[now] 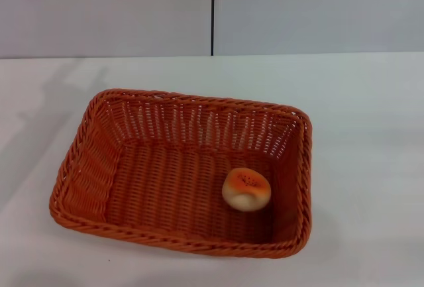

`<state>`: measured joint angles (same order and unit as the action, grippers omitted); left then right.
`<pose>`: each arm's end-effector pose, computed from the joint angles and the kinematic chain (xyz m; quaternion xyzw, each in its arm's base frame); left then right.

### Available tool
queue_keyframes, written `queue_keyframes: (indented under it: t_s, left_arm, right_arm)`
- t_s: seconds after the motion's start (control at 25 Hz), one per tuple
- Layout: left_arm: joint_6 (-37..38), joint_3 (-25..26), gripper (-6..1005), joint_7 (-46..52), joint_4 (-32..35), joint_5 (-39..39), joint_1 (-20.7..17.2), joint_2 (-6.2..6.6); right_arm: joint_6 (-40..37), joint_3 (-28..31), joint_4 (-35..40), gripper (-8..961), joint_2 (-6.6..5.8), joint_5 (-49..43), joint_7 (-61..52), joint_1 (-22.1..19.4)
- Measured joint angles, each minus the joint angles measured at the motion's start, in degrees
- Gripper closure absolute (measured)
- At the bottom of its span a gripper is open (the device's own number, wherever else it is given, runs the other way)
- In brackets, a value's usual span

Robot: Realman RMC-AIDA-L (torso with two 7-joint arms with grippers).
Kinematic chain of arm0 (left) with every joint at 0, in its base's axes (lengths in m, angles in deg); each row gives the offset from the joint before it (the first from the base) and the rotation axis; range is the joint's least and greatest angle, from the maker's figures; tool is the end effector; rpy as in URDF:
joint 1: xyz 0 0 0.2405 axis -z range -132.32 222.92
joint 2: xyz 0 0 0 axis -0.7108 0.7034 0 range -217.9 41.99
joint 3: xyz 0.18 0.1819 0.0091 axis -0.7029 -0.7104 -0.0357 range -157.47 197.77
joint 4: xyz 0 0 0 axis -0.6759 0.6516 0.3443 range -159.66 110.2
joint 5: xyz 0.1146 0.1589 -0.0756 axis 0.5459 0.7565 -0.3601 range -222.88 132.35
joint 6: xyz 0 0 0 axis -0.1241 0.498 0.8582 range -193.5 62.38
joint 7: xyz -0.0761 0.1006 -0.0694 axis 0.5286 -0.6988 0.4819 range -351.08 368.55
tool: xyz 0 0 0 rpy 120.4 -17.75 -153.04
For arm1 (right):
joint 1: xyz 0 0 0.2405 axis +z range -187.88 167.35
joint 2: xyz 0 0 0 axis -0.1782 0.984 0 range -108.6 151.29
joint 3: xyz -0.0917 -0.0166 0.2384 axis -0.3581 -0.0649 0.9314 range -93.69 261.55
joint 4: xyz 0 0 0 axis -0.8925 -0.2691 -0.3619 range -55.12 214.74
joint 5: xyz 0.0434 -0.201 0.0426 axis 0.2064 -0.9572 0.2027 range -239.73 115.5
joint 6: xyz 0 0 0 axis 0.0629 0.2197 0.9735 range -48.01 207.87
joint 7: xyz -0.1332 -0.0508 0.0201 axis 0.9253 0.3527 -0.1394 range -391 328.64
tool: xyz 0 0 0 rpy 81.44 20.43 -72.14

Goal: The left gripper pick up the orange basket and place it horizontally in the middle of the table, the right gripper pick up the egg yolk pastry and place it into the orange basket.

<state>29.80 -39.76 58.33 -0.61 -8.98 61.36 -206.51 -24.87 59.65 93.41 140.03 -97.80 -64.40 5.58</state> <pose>-0.2805 0.2923 0.0723 -0.6746 -0.1311 -0.5819 0.4349 0.3465 0.2398 0.1407 -0.4619 0.0574 0.5177 0.7179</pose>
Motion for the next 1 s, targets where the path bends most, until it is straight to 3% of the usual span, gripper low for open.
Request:
queue_keyframes:
  t_s: [1.0]
  left_arm:
    - [0.52, 0.41, 397, -0.03, -1.89, -0.16, 2.02, -0.09]
  right_arm:
    - [1.27, 1.07, -0.07, 314, -0.13, 0.10, 0.08, 1.27]
